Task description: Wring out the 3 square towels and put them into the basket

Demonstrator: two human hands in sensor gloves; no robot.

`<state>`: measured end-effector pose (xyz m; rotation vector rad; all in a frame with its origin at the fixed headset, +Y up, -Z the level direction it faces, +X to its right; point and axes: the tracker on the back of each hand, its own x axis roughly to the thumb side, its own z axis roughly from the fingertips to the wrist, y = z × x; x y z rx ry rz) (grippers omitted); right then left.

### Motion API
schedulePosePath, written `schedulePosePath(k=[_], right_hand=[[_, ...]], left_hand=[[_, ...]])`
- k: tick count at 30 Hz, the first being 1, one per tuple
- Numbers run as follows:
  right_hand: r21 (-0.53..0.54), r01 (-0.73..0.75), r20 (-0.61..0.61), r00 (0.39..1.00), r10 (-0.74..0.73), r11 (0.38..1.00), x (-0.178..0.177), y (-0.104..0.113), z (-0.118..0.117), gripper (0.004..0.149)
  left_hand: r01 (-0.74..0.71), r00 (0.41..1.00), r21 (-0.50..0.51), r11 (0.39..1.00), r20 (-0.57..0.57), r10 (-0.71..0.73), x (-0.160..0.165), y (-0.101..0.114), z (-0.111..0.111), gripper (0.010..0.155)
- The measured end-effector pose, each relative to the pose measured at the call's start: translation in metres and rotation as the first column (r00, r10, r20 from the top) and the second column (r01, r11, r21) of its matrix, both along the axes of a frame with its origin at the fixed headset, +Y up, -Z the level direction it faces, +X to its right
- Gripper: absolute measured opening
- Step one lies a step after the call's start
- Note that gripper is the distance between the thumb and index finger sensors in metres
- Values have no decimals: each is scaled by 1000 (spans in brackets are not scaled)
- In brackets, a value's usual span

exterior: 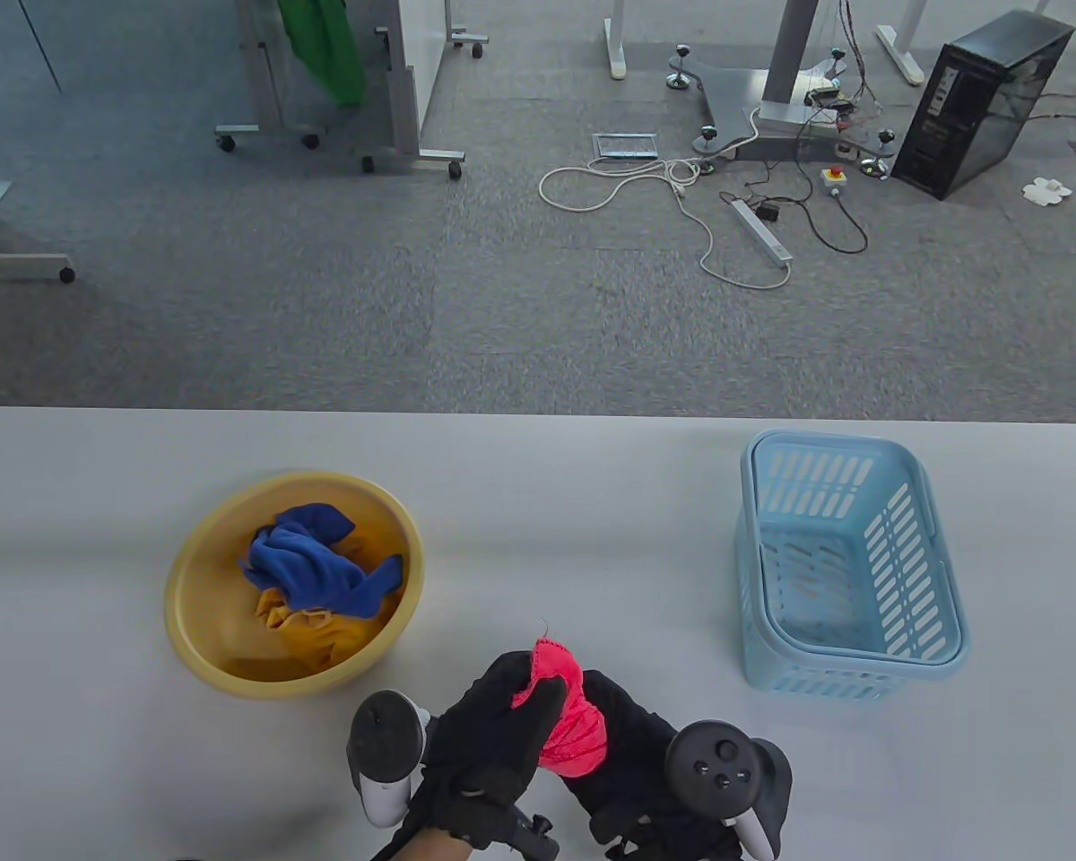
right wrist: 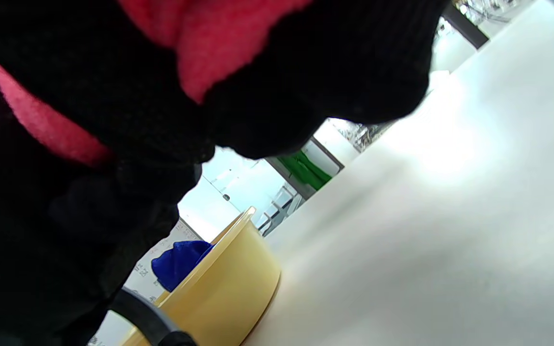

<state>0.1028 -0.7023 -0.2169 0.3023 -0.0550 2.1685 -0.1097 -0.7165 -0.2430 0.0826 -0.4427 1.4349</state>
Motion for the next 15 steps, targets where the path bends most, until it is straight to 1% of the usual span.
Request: schedulePosePath(k=[5, 7, 12, 15], right_hand=[[-93, 90, -44, 995, -95, 992, 2, -10, -6, 79], [-149, 126, -73, 988, -138, 981, 3, -16, -9, 77], [-274, 210, -134, 958, -253, 939, 4, -28, -15, 75], [-362, 252, -182, 925, -333, 897, 3, -35, -18, 74]], left_hand=[[47, 999, 68, 997, -15, -46, 1, 3, 1, 46], [64, 998, 108, 992, -32, -61, 1, 4, 2, 45], [102, 994, 172, 980, -58, -94, 3, 8, 4, 44], [131, 991, 209, 969, -65, -120, 3, 11, 6, 44]])
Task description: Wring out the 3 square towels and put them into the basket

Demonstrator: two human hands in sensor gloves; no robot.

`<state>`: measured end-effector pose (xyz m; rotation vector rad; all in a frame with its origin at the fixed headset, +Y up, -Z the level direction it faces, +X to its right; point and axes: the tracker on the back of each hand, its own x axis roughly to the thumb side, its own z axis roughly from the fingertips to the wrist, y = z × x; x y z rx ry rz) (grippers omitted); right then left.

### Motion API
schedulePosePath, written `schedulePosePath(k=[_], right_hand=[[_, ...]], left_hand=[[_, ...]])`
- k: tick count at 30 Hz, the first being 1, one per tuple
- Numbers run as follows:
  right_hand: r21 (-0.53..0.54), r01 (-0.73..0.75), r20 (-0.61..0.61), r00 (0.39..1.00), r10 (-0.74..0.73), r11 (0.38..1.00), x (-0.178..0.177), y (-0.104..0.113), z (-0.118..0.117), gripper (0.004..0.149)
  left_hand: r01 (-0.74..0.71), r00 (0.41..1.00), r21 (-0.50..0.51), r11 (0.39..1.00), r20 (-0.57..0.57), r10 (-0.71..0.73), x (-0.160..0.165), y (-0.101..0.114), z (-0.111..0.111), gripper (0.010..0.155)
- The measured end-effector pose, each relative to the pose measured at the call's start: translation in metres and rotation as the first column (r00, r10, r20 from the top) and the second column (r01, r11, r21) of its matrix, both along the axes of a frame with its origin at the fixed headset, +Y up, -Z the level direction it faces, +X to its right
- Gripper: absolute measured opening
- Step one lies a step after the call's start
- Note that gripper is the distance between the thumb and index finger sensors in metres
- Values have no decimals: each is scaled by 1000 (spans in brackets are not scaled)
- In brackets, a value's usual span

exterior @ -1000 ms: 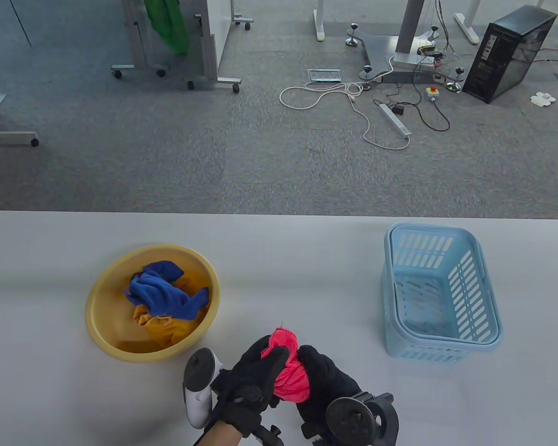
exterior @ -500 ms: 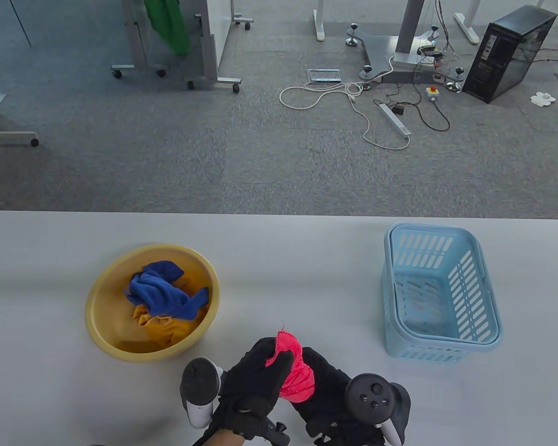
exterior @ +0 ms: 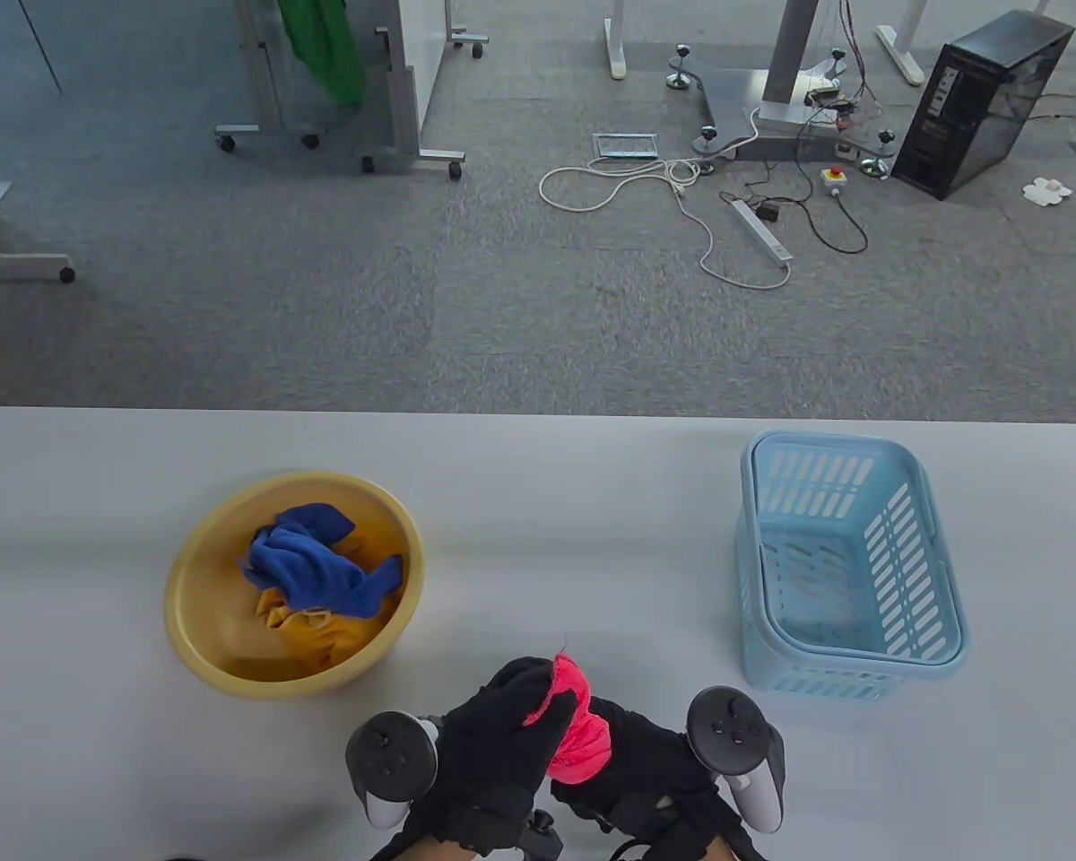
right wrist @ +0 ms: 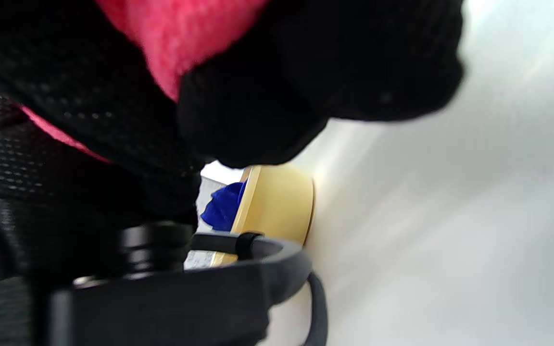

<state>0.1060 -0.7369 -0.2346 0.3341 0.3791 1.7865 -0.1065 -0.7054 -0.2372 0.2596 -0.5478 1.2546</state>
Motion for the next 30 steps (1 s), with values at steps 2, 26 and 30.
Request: schedulePosePath(k=[2, 26, 30], right_hand=[[-38, 37, -38, 999, -39, 999, -1, -3, -2, 73], [-239, 237, -212, 933, -289, 942, -14, -29, -7, 68], [-256, 248, -229, 923, -308, 934, -15, -27, -7, 67]], left_hand=[[12, 1000, 18, 1000, 2, -12, 0, 2, 1, 44], [181, 983, 255, 950, -82, -166, 4, 22, 15, 42], [186, 982, 276, 943, -78, -171, 4, 23, 15, 42]])
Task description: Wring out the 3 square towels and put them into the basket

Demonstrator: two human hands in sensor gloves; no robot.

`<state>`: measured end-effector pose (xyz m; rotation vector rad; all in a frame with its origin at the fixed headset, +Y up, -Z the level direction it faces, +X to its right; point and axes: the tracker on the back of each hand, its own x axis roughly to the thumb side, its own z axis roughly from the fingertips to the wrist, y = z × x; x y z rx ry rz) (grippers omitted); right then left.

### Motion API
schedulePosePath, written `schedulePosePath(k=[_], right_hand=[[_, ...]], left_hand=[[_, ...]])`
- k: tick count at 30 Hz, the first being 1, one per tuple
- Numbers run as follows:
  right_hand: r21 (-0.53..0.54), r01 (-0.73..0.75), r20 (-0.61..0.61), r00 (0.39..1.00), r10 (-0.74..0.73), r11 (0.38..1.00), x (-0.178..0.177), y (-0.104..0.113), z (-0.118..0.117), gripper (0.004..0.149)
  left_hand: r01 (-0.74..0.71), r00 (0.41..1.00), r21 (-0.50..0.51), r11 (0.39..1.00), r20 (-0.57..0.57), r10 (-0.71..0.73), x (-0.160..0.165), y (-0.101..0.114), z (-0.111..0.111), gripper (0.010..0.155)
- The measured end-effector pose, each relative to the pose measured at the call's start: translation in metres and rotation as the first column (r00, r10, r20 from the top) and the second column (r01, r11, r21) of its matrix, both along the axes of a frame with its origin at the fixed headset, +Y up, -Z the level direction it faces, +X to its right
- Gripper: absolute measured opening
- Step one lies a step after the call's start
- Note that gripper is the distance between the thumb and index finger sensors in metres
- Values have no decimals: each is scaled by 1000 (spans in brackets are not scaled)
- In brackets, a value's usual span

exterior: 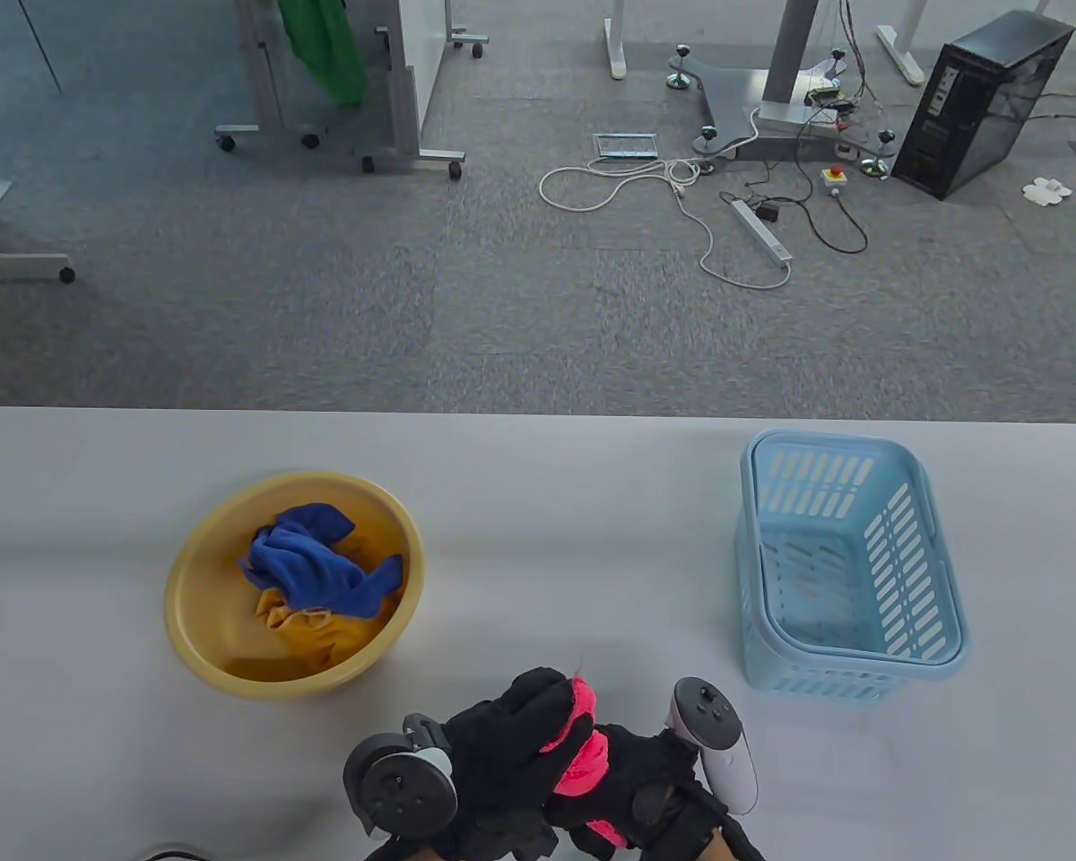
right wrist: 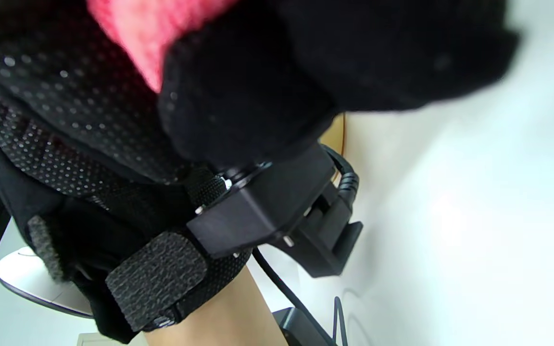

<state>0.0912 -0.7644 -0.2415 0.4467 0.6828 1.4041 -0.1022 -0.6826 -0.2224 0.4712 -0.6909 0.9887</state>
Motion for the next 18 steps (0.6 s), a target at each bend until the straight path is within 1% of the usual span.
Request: schedulePosePath(k=[5, 10, 15, 18], right_hand=[[-21, 13, -32, 999, -14, 1000, -2, -2, -1, 67], [-67, 46, -80, 996, -51, 997, -4, -5, 0, 66], [-76, 60, -98, 993, -67, 995, -6, -5, 0, 65], [-85, 74, -103, 991, -83, 994, -9, -7, 0, 65]], left_hand=[[1, 1000, 12, 1000, 12, -2, 0, 0, 0, 42], [3, 1000, 15, 1000, 20, -3, 1, 0, 0, 42], [10, 1000, 46, 999, 20, -11, 1, 2, 2, 41], [46, 999, 81, 996, 11, -47, 0, 4, 3, 41]])
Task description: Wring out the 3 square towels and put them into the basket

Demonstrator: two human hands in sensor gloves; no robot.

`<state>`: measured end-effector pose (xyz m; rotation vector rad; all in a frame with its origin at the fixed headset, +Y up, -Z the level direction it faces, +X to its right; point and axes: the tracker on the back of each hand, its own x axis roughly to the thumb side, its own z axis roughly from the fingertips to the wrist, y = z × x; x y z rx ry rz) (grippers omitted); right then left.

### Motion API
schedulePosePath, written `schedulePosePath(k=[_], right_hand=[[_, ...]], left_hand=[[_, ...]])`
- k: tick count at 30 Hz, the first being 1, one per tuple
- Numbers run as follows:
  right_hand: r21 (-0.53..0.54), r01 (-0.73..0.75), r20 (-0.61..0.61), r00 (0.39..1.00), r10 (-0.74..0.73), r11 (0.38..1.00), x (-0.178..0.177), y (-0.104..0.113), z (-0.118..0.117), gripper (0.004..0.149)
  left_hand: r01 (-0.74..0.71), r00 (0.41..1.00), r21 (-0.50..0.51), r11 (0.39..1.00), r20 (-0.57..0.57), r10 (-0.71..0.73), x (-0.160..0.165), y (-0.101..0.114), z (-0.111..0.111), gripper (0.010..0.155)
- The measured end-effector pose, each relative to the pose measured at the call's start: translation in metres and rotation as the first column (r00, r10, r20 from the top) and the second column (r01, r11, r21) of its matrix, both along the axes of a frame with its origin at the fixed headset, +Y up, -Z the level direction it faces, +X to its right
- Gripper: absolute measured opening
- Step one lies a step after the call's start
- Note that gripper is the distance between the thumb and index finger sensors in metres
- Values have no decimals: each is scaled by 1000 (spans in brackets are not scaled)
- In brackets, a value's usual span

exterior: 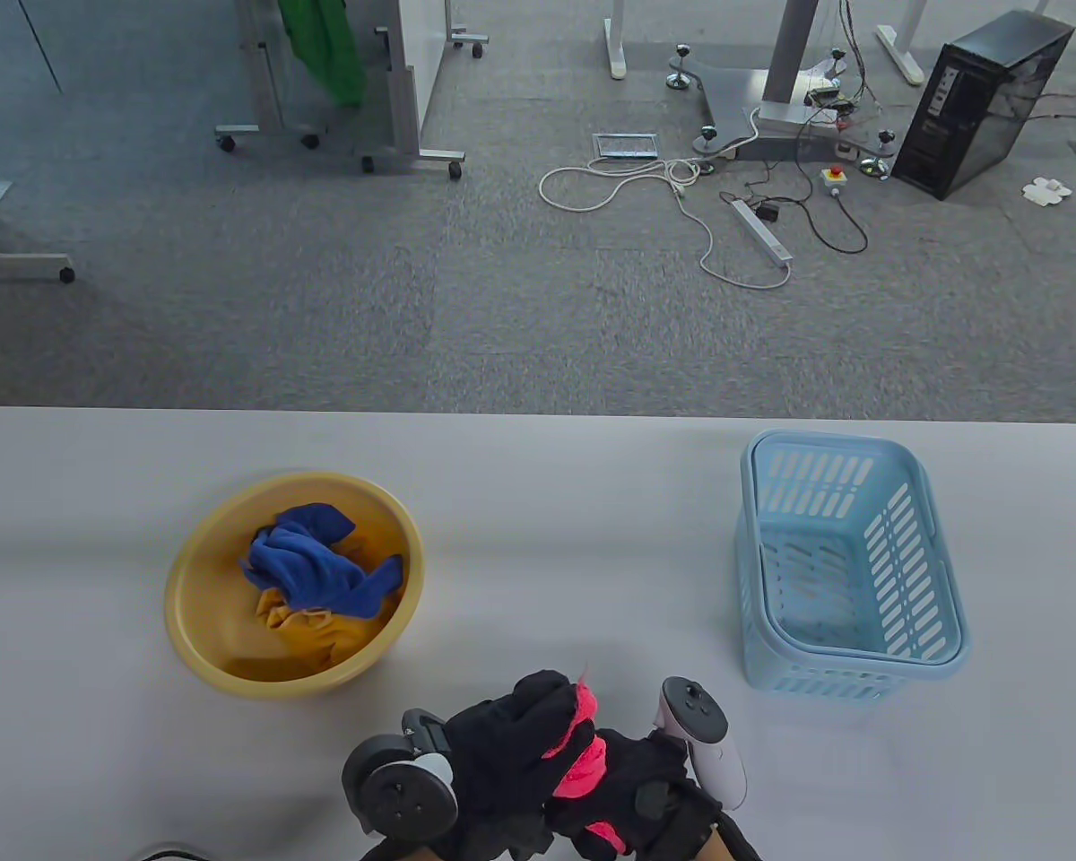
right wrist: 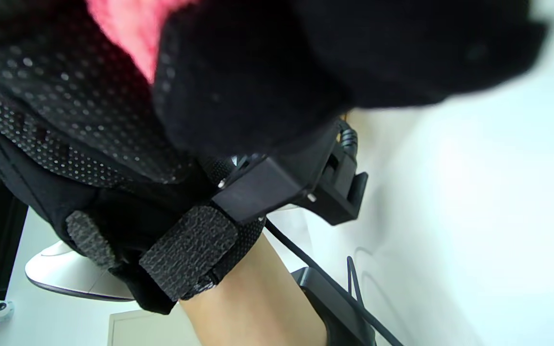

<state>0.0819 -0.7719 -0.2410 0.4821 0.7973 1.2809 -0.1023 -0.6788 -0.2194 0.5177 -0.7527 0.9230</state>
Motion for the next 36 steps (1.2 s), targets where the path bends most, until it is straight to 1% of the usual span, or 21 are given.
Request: schedulePosePath(k=[4, 6, 8, 10, 12, 14, 15, 16, 18, 19, 21, 22, 23, 25, 27, 29, 30, 32, 34, 36], right_hand=[[23, -30, 19, 999, 29, 999, 0, -1, -1, 66], [60, -83, 62, 995, 79, 995, 2, 0, 0, 67], [69, -137, 89, 987, 131, 988, 5, -1, 2, 69], [110, -188, 138, 975, 173, 976, 8, 0, 3, 71], [151, -238, 196, 958, 207, 959, 12, 5, 5, 74], [174, -287, 244, 939, 241, 942, 14, 11, 6, 76], [212, -311, 290, 925, 245, 927, 16, 14, 7, 77], [259, -360, 369, 895, 253, 897, 16, 15, 10, 77], [285, -418, 486, 839, 246, 862, 15, 15, 14, 79], [291, -437, 516, 821, 245, 851, 15, 16, 15, 79], [328, -483, 550, 796, 251, 812, 16, 19, 16, 80], [339, -514, 576, 776, 258, 788, 17, 22, 17, 80], [345, -529, 592, 764, 257, 776, 17, 23, 18, 79], [348, -576, 645, 720, 257, 740, 17, 24, 22, 79], [348, -606, 673, 693, 260, 715, 16, 26, 25, 80], [347, -651, 706, 655, 269, 676, 15, 29, 27, 80], [351, -683, 729, 628, 270, 641, 15, 31, 28, 80], [353, -724, 754, 595, 278, 593, 15, 35, 29, 80], [360, -742, 761, 584, 283, 565, 15, 38, 31, 79], [360, -779, 789, 548, 277, 514, 16, 43, 33, 78]], left_hand=[[8, 1000, -4, 1000, -10, -8, -3, -2, -2, 41], [15, 1000, -16, 1000, -24, -16, -4, -5, -4, 42], [26, 999, -48, 999, -36, -27, -4, -10, -6, 43], [31, 999, -83, 996, -36, -34, -3, -12, -7, 43], [36, 998, -95, 995, -56, -41, -3, -12, -7, 44], [21, 998, -142, 990, -53, -29, -3, -13, -9, 45], [4, 998, -152, 988, -66, -14, -5, -14, -10, 45], [-3, 997, -190, 982, -71, -10, -5, -15, -11, 46], [19, 997, -245, 969, -71, -38, -6, -14, -12, 48], [29, 996, -249, 968, -77, -49, -6, -15, -12, 49], [16, 996, -283, 959, -81, -41, -7, -15, -13, 50], [9, 997, -317, 948, -70, -33, -8, -16, -14, 51], [5, 997, -320, 947, -70, -29, -8, -16, -14, 51], [2, 997, -360, 933, -77, -32, -9, -18, -15, 53], [-12, 997, -388, 922, -79, -21, -11, -20, -17, 54], [-24, 997, -434, 901, -80, -12, -13, -23, -18, 55], [-34, 996, -476, 879, -84, -7, -15, -24, -19, 56], [-45, 997, -522, 852, -82, 3, -17, -27, -21, 57], [-56, 997, -570, 820, -78, 14, -19, -30, -22, 60], [-83, 997, -627, 775, -49, 68, -19, -35, -24, 62]])
